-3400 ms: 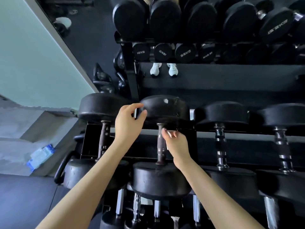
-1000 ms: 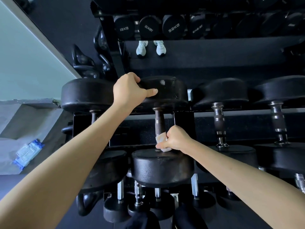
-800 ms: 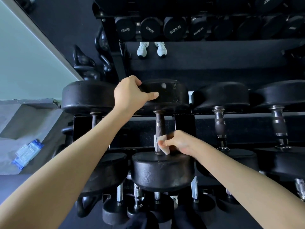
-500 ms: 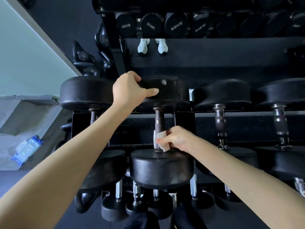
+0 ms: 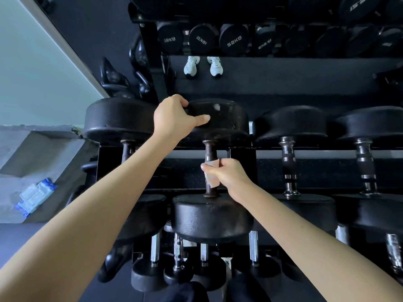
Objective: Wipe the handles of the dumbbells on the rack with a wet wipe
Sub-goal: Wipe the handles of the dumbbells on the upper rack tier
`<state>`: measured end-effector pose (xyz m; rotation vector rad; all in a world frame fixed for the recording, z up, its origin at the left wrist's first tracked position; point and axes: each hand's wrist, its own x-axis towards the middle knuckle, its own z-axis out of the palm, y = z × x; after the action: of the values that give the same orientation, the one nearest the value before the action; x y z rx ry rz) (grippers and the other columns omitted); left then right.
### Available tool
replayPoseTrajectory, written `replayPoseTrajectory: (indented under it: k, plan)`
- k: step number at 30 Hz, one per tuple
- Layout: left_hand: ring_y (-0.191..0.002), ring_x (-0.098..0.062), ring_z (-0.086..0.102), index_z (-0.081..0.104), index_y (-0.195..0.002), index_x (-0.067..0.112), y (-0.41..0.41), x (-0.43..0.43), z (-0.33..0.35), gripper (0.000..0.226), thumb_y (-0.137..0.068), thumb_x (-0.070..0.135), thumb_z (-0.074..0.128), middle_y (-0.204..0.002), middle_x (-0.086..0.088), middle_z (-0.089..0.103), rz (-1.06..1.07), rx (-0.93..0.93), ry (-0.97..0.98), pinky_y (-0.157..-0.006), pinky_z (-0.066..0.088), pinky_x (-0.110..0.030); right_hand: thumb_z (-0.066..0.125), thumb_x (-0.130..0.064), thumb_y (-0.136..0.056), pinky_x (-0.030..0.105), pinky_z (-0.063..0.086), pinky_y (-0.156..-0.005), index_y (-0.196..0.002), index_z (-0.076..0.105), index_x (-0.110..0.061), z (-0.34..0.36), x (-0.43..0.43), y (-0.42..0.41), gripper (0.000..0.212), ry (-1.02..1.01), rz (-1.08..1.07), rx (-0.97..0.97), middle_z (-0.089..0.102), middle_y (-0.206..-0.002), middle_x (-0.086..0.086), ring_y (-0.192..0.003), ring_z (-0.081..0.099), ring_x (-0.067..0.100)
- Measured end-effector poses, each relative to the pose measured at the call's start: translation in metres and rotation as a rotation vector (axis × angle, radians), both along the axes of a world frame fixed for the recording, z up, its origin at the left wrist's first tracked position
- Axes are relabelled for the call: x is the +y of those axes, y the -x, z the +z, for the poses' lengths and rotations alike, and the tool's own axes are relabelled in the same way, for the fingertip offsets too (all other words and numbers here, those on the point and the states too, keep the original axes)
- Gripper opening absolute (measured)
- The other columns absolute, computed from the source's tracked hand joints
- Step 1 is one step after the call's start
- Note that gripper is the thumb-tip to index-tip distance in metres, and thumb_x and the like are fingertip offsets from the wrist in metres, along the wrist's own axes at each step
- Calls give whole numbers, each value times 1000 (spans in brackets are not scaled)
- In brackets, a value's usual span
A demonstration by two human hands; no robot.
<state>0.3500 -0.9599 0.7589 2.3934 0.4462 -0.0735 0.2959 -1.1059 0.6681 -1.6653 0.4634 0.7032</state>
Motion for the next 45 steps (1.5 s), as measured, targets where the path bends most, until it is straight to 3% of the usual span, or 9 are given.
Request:
replayPoseTrajectory:
  k: [4,13,21,26,31,34,37,42,45]
  plan:
    - [-93,-7,48,54,-124,11,3,0,-3,67,-73,49,74,-120,0,59,-3,-16,8,-75,36,-22,59,-7,-89,43,50,-87,-96,66,0,0,-9,2,11,-165,-20,63,67,-102,23,-85,59,24]
    - [-102,-14,55,55,-122,12,2,0,-6,66,-72,51,74,-120,-1,59,6,-11,-12,-76,37,-23,68,-18,-83,31,45,-64,-75,67,5,-6,8,-2,25,403,125,-339,69,-80,19,-75,63,25]
    - [-104,-15,54,55,-122,12,4,-1,-7,64,-74,49,73,-120,-2,57,-1,-38,-25,-77,34,-22,50,-38,-95,24,38,-67,-100,65,-4,-1,39,-18,38,750,92,-440,67,-96,11,-90,63,23]
    - [-105,-16,55,55,-122,12,3,0,-8,64,-73,49,74,-120,-2,57,4,-34,-17,-79,34,-22,72,-32,-80,31,49,-69,-80,67,1,-6,25,-27,34,309,-236,-291,69,-79,11,-73,62,21]
    - [-100,-13,53,56,-121,12,0,1,-8,65,-71,50,75,-119,-2,58,10,-29,-6,-78,34,-22,74,-22,-79,32,53,-88,-88,68,-7,-8,5,-30,18,-142,-286,-5,70,-99,9,-93,66,23]
    - [-93,-9,48,56,-120,13,0,1,-8,65,-70,50,75,-118,-1,58,13,-28,-7,-77,34,-22,71,-30,-82,30,45,-63,-75,68,3,-9,14,-28,33,256,-63,-296,64,-71,9,-67,58,19]
    - [-92,-8,48,56,-120,13,0,1,-8,64,-71,50,75,-117,-1,58,14,-28,-6,-75,34,-22,67,-38,-83,26,28,-60,-60,53,-5,-8,25,-23,43,588,67,-446,52,-65,10,-65,45,18]
    - [-90,-8,46,56,-120,12,1,1,-7,65,-71,50,75,-118,-1,58,8,-21,1,-74,34,-21,65,-35,-85,27,37,-64,-88,63,2,-9,24,-17,38,652,171,-419,65,-87,12,-86,60,24]
    - [-91,-8,46,55,-121,12,1,1,-6,65,-71,50,75,-119,-1,58,6,-21,6,-75,34,-21,72,-34,-78,28,40,-59,-82,64,3,-14,13,-5,38,566,214,-347,63,-76,9,-79,61,24]
